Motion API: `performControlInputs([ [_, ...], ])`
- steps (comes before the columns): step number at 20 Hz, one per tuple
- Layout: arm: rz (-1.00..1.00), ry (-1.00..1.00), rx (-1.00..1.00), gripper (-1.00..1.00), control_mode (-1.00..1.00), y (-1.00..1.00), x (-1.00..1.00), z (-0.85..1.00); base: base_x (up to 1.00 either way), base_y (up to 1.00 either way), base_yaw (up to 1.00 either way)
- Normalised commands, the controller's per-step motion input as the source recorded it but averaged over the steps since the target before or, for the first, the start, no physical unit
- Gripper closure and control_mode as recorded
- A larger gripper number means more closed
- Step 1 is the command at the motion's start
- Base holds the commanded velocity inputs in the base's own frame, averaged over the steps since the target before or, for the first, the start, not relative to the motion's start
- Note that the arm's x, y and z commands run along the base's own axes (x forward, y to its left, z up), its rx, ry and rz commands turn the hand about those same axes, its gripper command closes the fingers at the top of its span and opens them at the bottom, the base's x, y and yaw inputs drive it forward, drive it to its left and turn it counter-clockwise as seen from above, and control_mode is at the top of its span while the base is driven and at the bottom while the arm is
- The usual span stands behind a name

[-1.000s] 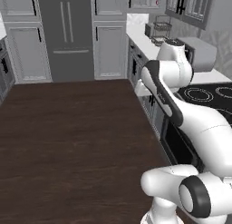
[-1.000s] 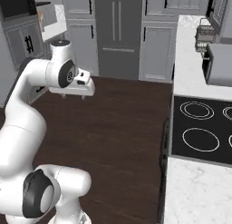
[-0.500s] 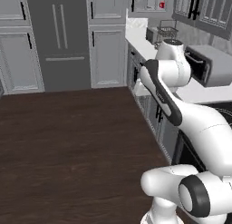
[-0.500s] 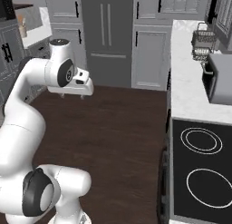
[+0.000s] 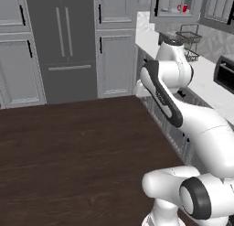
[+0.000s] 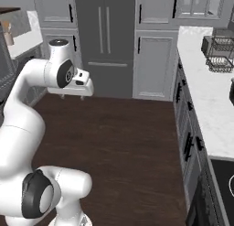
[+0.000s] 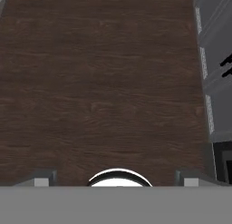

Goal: Gather all objects into one cabinet and sort the glasses and bowls to opposite sides.

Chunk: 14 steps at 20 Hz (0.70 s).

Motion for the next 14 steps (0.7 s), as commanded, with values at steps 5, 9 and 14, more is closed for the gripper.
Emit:
performControlInputs([
  [5,0.0,0.0,0.0,-1.0,1.0,0.0,0.0,0.0,1.0,0.34,-0.1],
  [9,0.0,0.0,0.0,-1.0,1.0,0.0,0.0,0.0,1.0,0.13,-0.06],
  [14,0.0,0.0,0.0,-1.0,1.0,0.0,0.0,0.0,1.0,0.08,-0.07],
])
